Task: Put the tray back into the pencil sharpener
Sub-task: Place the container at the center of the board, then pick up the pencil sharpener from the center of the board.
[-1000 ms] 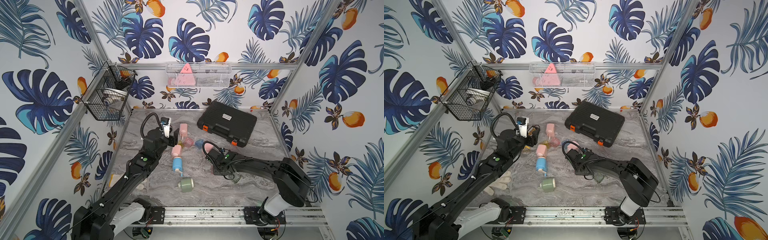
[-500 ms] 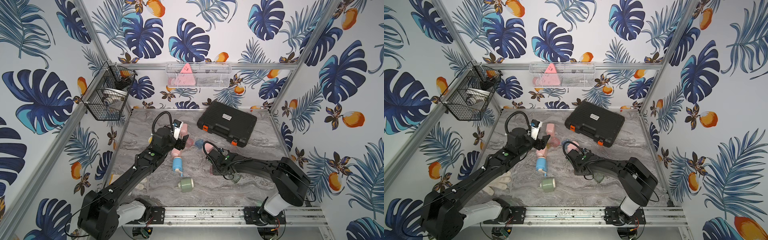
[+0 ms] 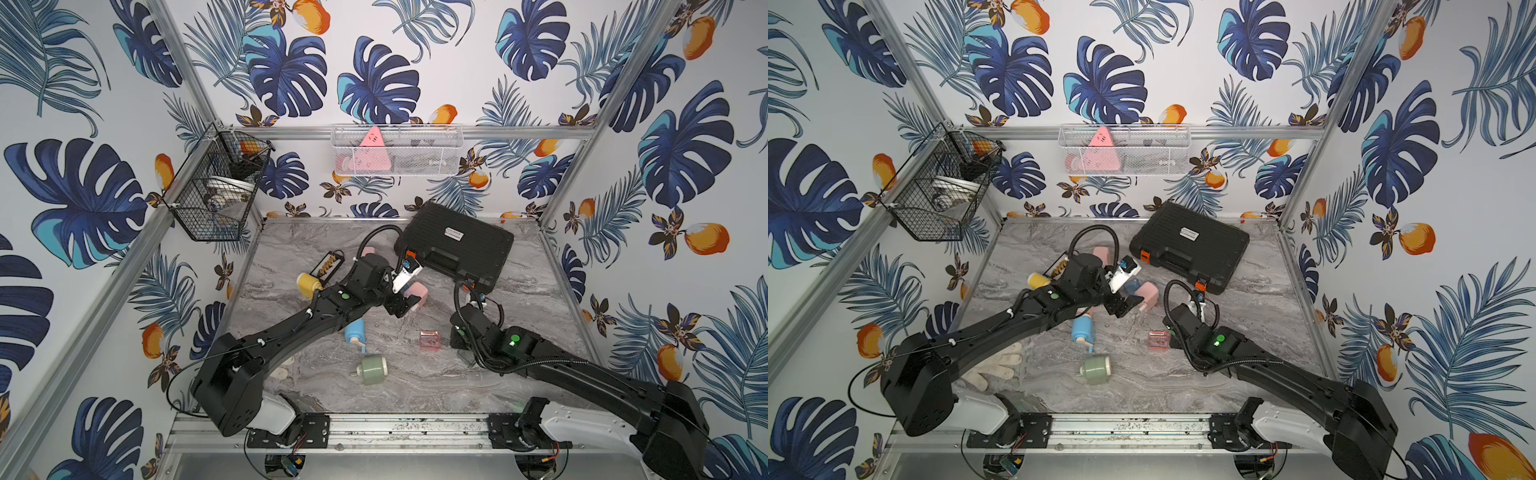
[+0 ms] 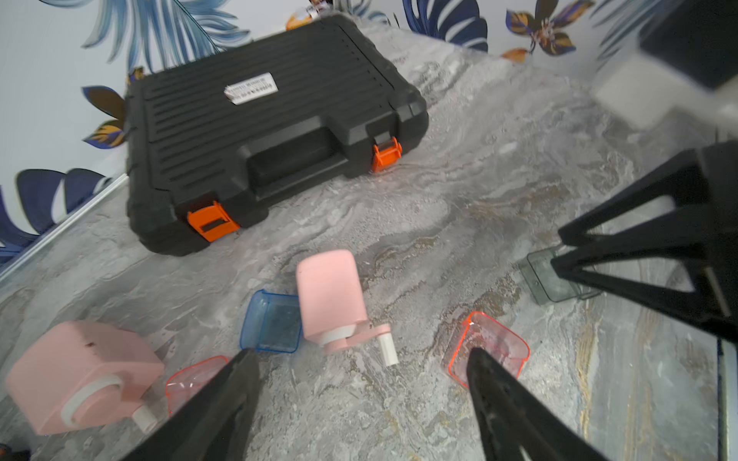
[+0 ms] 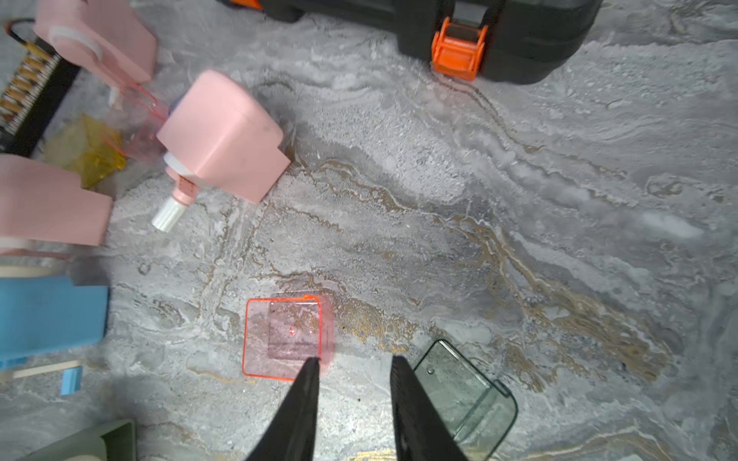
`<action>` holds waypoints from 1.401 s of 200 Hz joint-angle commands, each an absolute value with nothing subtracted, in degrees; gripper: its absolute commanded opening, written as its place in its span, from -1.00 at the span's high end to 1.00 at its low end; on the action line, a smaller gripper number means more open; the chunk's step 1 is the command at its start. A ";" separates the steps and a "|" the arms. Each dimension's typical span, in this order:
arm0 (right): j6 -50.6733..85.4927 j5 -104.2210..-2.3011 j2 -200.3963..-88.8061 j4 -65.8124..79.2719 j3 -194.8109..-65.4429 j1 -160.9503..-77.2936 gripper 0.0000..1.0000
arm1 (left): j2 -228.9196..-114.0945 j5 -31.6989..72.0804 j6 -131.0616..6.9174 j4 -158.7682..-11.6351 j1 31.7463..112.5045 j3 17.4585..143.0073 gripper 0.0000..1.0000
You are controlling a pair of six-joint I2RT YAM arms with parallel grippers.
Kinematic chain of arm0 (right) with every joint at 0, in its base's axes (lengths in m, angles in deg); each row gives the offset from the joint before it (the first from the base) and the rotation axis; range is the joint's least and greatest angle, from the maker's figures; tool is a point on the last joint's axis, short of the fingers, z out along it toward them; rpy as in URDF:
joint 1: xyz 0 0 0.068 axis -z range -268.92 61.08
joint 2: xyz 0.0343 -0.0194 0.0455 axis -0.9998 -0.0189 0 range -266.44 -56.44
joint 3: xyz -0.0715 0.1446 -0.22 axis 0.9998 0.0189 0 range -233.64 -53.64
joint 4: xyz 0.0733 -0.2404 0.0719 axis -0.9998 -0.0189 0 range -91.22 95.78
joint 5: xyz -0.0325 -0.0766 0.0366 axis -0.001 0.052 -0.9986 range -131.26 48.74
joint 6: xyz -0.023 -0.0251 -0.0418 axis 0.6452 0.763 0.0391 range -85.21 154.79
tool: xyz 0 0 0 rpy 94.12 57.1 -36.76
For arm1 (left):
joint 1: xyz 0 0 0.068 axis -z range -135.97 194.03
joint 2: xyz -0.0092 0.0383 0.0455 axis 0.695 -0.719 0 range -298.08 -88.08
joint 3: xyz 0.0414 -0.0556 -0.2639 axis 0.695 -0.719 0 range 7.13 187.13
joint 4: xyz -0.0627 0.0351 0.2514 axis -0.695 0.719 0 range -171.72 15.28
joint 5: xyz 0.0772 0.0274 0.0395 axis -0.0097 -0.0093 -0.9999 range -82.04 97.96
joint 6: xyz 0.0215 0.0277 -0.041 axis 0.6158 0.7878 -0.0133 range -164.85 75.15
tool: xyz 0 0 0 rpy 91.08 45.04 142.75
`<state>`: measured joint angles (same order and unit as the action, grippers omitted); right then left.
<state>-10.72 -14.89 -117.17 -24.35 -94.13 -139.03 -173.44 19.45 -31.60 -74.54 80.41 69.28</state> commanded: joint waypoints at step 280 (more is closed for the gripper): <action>-15.65 -9.78 -99.62 -31.19 -87.54 -138.93 0.26 | -212.33 6.98 -36.41 -39.29 83.24 110.93 -0.57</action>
